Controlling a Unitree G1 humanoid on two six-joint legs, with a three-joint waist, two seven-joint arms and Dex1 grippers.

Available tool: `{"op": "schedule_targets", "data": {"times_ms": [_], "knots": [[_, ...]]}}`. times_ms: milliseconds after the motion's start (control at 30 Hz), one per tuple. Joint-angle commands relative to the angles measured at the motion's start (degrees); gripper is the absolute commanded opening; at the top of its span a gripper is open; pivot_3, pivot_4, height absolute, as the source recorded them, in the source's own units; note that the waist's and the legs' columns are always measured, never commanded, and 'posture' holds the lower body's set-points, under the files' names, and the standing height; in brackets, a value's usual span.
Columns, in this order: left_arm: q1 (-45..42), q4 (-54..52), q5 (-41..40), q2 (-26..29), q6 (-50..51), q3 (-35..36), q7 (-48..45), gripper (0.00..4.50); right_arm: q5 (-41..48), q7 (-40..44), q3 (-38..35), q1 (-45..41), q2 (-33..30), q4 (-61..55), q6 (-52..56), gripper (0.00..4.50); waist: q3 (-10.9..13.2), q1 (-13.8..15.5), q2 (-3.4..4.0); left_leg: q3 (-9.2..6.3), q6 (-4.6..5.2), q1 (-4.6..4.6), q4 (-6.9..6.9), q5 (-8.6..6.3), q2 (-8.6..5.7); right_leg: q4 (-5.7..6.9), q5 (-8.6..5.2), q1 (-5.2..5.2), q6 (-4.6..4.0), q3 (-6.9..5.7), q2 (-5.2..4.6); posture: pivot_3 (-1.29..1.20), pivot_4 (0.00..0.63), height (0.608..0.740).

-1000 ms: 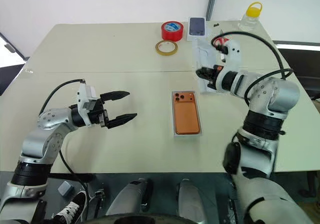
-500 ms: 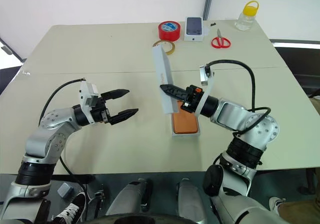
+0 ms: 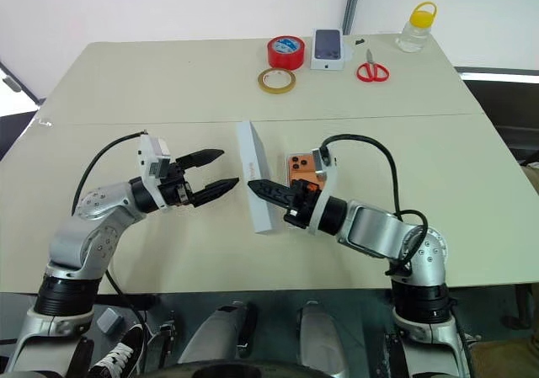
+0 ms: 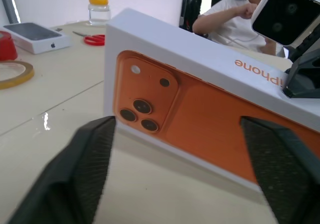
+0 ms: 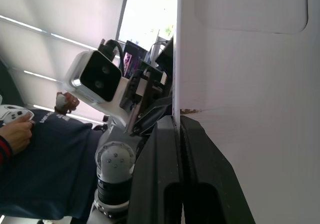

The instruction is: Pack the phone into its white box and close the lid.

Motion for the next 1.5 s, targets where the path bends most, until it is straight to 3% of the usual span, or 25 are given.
{"op": "schedule_targets", "data": {"times_ms": [33, 167, 433, 533, 667, 733, 933, 1067, 1133, 1200, 1267, 1367, 1500], "knots": [[1.5, -2.5, 1.5, -0.5, -1.5, -0.8, 1.1, 2.1, 1.8, -3.3, 1.0, -1.9, 0.6, 1.8, -3.1, 0.0, 0.0, 0.1, 0.0, 0.0, 0.0, 0.0, 0.0, 0.0, 0.0, 0.0, 0.0, 0.0, 0.0, 0.0, 0.0, 0.0, 0.15, 0.74], [3.0, -2.4, 3.8, -2.5, -2.1, -3.1, 3.2, 0.09, 1.8, -4.7, 1.8, -2.0, -0.4, 4.6, -3.1, 0.0, 0.0, 0.3, 0.0, 0.0, 0.0, 0.0, 0.01, 0.0, -0.02, -0.04, 0.0, 0.02, -0.01, 0.01, -0.01, 0.0, 0.15, 0.74], [0.5, 4.2, 10.0, -10.2, -6.0, -9.6, 6.5, 0.09, 1.8, -5.1, -0.1, -2.0, -1.1, 6.8, -3.4, 0.0, 0.0, 0.4, 0.0, 0.0, 0.0, -0.01, 0.01, 0.0, -0.02, -0.05, 0.0, 0.04, -0.01, 0.0, -0.01, 0.0, 0.15, 0.74], [-1.1, 6.7, 10.7, -12.6, -6.4, -10.4, 7.0, 0.04, 1.8, -5.8, -0.1, -1.3, -2.7, 7.5, -3.6, 0.92, 0.0, 0.3, 0.0, 0.0, 0.0, -0.01, 0.0, 0.0, -0.02, -0.05, 0.0, 0.03, 0.0, 0.0, 0.0, 0.0, 0.15, 0.74], [-2.4, 9.7, 12.4, -14.7, -7.9, -12.0, 6.5, 0.04, 1.8, -4.3, -2.1, -1.1, -4.2, 7.3, -3.7, 2.92, 0.0, 0.3, -0.01, 0.0, 0.0, -0.01, 0.0, 0.0, -0.02, -0.04, 0.0, 0.04, 0.0, 0.0, 0.0, 0.0, 0.15, 0.74], [-2.9, 10.3, 12.8, -15.6, -8.7, -12.7, 6.2, 0.04, 1.3, -2.6, -3.3, -1.9, -8.1, 7.4, -3.5, 4.02, 0.0, 0.4, 0.0, 0.0, 0.0, -0.01, 0.03, 0.0, -0.03, -0.05, 0.0, 0.06, 0.0, -0.01, 0.0, 0.0, 0.15, 0.74], [-6.3, 14.7, 13.5, -20.3, -9.3, -14.2, 7.0, 0.04, -8.3, 14.1, -10.1, -4.3, -24.7, 13.3, 0.6, 4.02, 0.0, 0.7, -0.01, 0.01, 0.11, -0.03, 0.16, -0.06, -0.09, -0.12, -0.02, 0.19, 0.04, -0.1, -0.01, 0.0, 0.15, 0.74], [-7.9, 18.0, 14.4, -23.1, -10.3, -15.4, 6.7, 0.04, -26.8, 26.8, -7.6, -3.8, -32.1, 14.2, -2.2, 4.02, 0.0, 0.4, -0.03, 0.05, 0.15, -0.02, 0.16, -0.09, -0.04, -0.15, -0.02, 0.21, 0.05, -0.14, 0.03, 0.0, 0.15, 0.74], [-8.7, 19.5, 15.1, -24.1, -11.0, -15.9, 6.5, 0.04, -35.2, 30.6, -5.8, -2.6, -32.7, 13.6, -5.1, 3.5, 0.0, 0.4, -0.04, 0.05, 0.15, -0.01, 0.15, -0.08, 0.0, -0.14, -0.02, 0.21, 0.05, -0.15, 0.07, 0.0, 0.15, 0.74], [-9.1, 20.2, 15.5, -24.3, -11.1, -15.9, 6.4, 0.04, -44.6, 33.8, -3.3, -1.6, -32.9, 11.7, -10.1, 2.66, 0.1, 0.4, -0.04, 0.05, 0.15, 0.01, 0.17, -0.08, 0.02, -0.1, -0.02, 0.2, 0.05, -0.14, 0.08, 0.0, 0.15, 0.74], [-9.0, 20.0, 15.3, -23.7, -11.1, -15.4, 6.2, 0.04, -57.4, 38.2, 2.5, -0.2, -34.8, 8.1, -16.7, 1.57, 0.1, 0.4, -0.04, 0.07, 0.14, 0.0, 0.2, -0.08, 0.0, -0.06, -0.01, 0.17, 0.06, -0.12, 0.07, 0.0, 0.15, 0.74], [-8.2, 18.7, 15.5, -22.0, -10.4, -14.9, 6.0, 0.04, -67.9, 42.3, 5.9, 0.2, -34.2, 7.1, -23.0, 0.06, 0.1, 0.3, -0.04, 0.08, 0.13, 0.0, 0.19, -0.08, -0.01, -0.06, -0.02, 0.15, 0.07, -0.14, 0.08, 0.0, 0.15, 0.74], [-5.6, 13.3, 14.4, -17.6, -7.7, -14.0, 5.4, 0.04, -75.7, 48.2, 7.7, 0.1, -32.8, 5.8, -28.9, 0.06, 0.1, 0.5, -0.06, 0.07, 0.11, 0.0, 0.19, -0.07, -0.02, -0.08, -0.02, 0.15, 0.07, -0.11, 0.06, 0.0, 0.15, 0.74]]}}
